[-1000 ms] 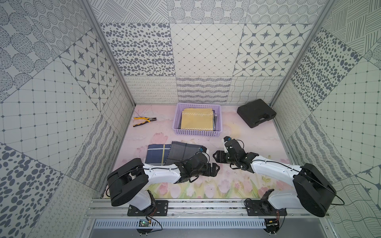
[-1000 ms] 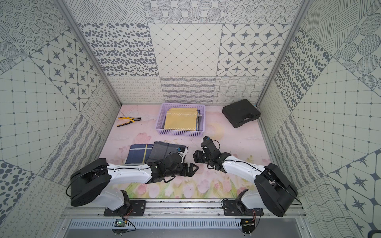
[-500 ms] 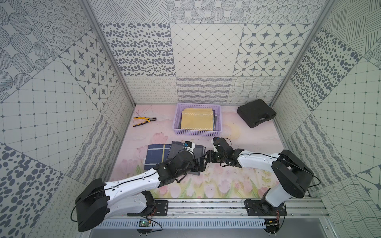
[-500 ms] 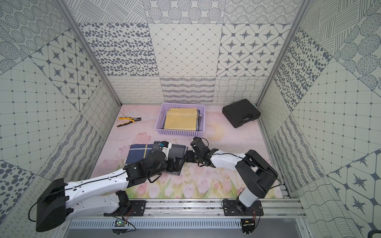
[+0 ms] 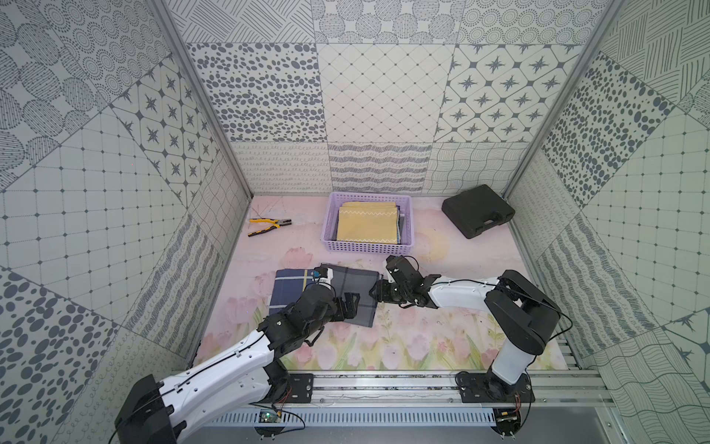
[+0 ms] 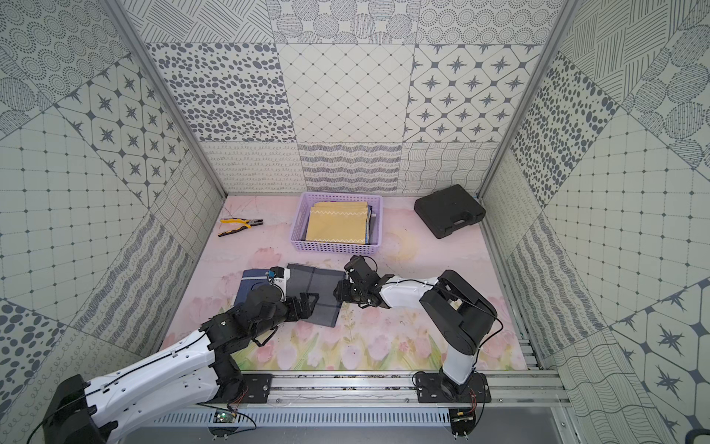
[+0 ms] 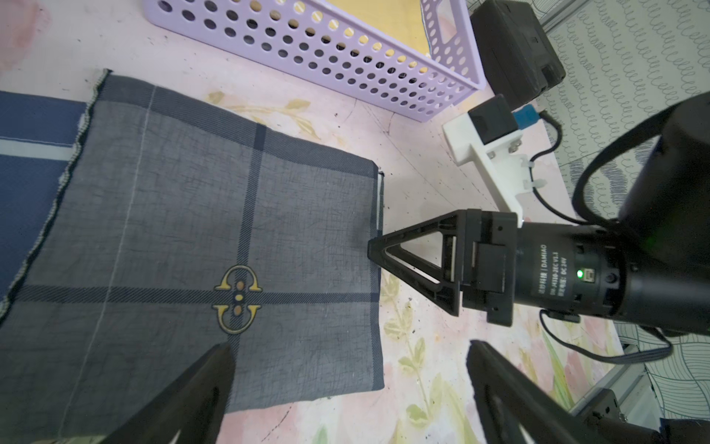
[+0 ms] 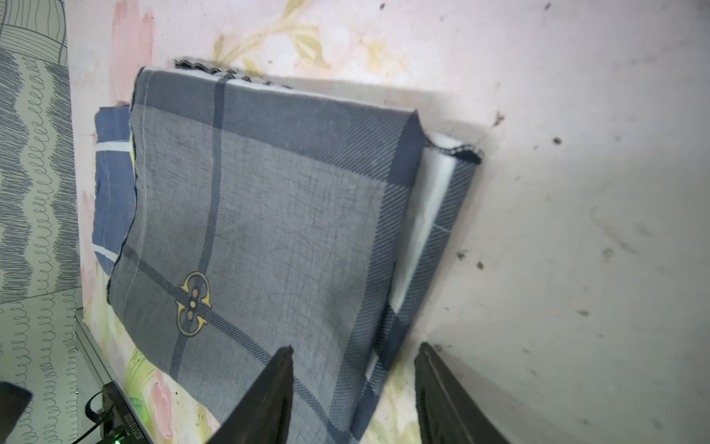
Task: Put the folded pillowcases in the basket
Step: Move the pillowcase to the center of the board.
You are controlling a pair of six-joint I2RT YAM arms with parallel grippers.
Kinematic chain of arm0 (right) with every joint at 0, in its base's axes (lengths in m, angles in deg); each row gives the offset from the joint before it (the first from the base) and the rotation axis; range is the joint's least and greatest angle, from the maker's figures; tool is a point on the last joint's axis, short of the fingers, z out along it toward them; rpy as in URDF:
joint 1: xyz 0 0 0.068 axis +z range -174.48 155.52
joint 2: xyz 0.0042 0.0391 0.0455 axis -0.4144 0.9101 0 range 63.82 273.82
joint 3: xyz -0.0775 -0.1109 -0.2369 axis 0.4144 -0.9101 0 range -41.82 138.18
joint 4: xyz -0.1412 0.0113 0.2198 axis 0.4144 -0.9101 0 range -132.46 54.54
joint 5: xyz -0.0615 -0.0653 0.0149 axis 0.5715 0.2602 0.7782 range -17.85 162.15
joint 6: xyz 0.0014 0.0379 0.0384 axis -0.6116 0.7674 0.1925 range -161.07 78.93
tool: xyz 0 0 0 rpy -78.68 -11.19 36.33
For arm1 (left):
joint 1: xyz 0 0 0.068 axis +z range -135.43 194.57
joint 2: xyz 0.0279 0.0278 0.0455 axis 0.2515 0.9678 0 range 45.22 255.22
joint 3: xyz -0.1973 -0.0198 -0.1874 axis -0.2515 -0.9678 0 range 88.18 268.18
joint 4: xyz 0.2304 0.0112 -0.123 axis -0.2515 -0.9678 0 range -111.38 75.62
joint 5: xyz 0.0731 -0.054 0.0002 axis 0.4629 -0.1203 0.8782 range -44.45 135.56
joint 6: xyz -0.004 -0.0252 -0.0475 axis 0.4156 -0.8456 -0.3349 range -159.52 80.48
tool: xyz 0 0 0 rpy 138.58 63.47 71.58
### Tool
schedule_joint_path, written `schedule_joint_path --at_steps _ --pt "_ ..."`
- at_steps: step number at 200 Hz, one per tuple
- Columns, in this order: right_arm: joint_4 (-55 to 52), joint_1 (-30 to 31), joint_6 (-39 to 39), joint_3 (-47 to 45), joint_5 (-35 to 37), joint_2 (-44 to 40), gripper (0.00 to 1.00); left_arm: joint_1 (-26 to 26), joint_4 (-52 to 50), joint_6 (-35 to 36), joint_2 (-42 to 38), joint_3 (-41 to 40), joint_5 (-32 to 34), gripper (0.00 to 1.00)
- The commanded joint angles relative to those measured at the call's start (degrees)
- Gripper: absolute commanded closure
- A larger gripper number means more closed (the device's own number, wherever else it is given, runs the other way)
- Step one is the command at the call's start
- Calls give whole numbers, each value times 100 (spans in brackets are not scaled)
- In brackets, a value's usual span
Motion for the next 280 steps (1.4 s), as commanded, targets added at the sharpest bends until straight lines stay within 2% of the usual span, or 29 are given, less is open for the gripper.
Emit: schedule_joint_path --at_steps 1,58,106,148,172,209,280 --pt "171 37 166 63 -21 157 49 167 -322 176 -199 -94 30 0" --pt "404 43 344 69 -77 369 62 216 -379 152 -334 -177 38 0" --pt "576 38 393 72 -77 512 84 227 -417 153 -416 -191 30 1" --pt "685 23 351 -41 0 377 100 222 -446 172 -431 -174 38 1" --pt "681 -69 197 -230 -15 43 100 234 -482 226 -396 -122 73 1" --pt "669 -623 -187 -717 -617 -518 100 244 -501 348 -261 19 49 0" --pt "-650 -1418 -1568 -1289 -561 -1638 100 251 -82 492 526 240 -297 3"
